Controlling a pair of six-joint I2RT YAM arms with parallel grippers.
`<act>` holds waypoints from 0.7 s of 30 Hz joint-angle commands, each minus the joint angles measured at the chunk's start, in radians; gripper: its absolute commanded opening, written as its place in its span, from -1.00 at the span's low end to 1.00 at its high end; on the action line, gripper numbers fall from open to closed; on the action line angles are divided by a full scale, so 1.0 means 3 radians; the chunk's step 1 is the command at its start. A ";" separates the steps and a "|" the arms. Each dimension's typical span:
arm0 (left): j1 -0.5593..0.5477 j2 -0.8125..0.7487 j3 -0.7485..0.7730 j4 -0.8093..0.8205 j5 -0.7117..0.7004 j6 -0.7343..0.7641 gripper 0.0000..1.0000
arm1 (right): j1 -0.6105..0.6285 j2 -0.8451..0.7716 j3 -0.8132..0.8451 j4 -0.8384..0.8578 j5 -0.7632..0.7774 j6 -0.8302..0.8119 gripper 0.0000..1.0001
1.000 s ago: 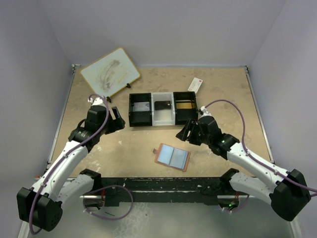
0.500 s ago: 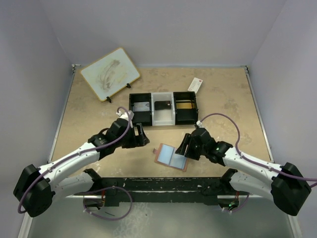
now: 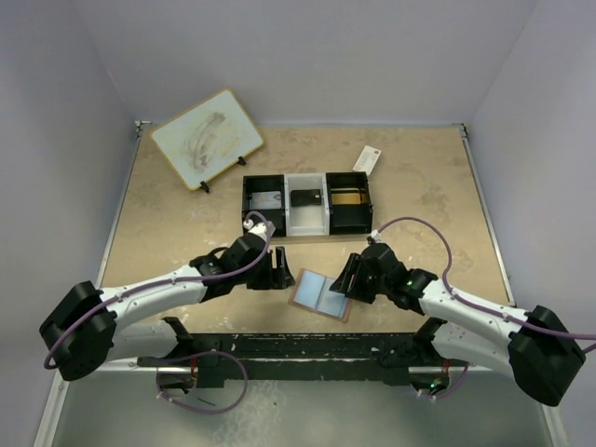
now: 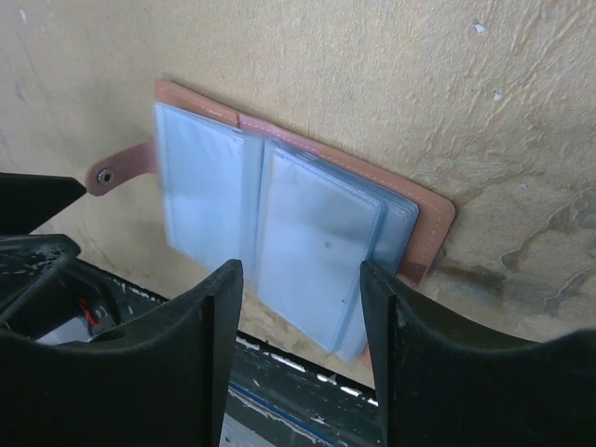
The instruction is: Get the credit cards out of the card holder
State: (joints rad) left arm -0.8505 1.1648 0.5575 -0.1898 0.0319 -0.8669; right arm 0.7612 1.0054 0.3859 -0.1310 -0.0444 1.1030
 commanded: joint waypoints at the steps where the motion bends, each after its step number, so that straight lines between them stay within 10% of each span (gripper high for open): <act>1: -0.0098 0.0145 0.0012 0.0265 0.0026 -0.0057 0.26 | 0.0011 0.0014 -0.0050 0.0157 -0.0015 0.0114 0.12; 21: -0.0426 0.0725 0.0028 0.0506 -0.0120 -0.0083 -0.60 | 0.0010 -0.0028 -0.0182 0.0876 -0.0299 0.0317 -0.05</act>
State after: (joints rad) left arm -0.9649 1.3697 0.5575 -0.0860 0.0208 -0.8795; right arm 0.7612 1.0000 0.3305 0.0704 -0.1066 1.1809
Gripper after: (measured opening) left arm 0.217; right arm 0.470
